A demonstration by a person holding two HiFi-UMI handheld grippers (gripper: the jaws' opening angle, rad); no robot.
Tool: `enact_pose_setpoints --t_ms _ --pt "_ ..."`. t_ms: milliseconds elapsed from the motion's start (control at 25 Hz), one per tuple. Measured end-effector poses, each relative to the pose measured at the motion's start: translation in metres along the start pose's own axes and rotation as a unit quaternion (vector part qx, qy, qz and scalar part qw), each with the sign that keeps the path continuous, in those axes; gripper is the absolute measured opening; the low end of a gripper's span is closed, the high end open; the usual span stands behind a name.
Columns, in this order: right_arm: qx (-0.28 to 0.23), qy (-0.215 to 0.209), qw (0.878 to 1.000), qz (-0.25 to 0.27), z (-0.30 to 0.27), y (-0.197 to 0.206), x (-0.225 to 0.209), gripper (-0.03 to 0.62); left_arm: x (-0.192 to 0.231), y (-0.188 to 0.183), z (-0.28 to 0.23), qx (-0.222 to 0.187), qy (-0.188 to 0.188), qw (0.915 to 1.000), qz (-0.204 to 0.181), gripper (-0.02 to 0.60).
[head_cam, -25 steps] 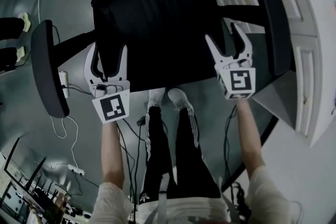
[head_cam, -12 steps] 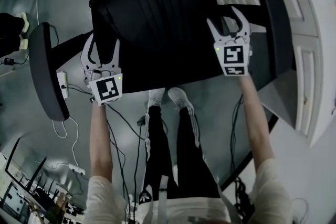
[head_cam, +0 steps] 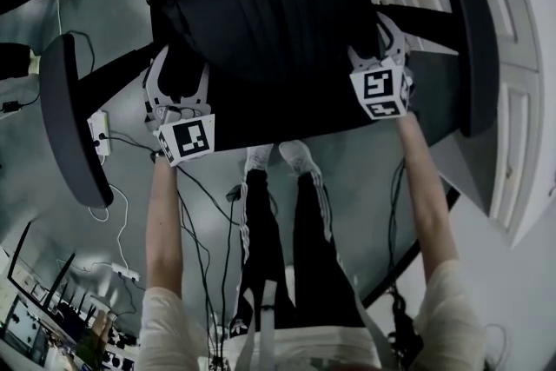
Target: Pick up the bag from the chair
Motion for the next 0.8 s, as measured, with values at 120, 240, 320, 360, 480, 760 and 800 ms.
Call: enact_pose_setpoints --t_ms 120,240,320,360,480,760,800 --pt "-0.026 -0.025 0.999 0.034 -0.003 -0.010 0.010 0.311 -0.002 -0.008 -0.002 -0.014 0.004 0.9999 -0.008 0.293" --pt "-0.049 -0.037 0.996 0.058 0.004 -0.024 0.009 0.313 0.002 -0.023 0.000 -0.035 0.002 0.9991 -0.024 0.309" --pt "-0.072 -0.036 0.996 0.047 0.013 -0.035 0.006 0.313 0.004 -0.032 0.003 -0.048 0.000 0.9986 -0.024 0.311" --pt "-0.085 -0.033 0.995 0.043 0.018 -0.042 0.004 0.313 0.005 -0.037 0.004 -0.054 -0.002 0.9983 -0.024 0.311" --pt "-0.120 -0.027 0.992 0.039 0.031 -0.067 -0.003 0.313 0.013 -0.054 0.006 -0.069 -0.011 0.9970 -0.032 0.313" --pt "-0.152 -0.024 0.986 0.065 0.032 -0.117 -0.023 0.313 0.049 -0.091 -0.011 -0.093 -0.043 0.9918 -0.076 0.313" --pt "-0.155 -0.023 0.985 0.075 0.031 -0.126 -0.025 0.313 0.056 -0.096 -0.014 -0.094 -0.048 0.9909 -0.083 0.313"
Point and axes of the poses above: the fingertips, and each gripper's own axes: z backward along the fingers, x to its left, y out of its underside, the point moved 4 cm from there along z, backward along the fingers, and after that the axes turned 3 degrees about y, right-handed, at the moved point
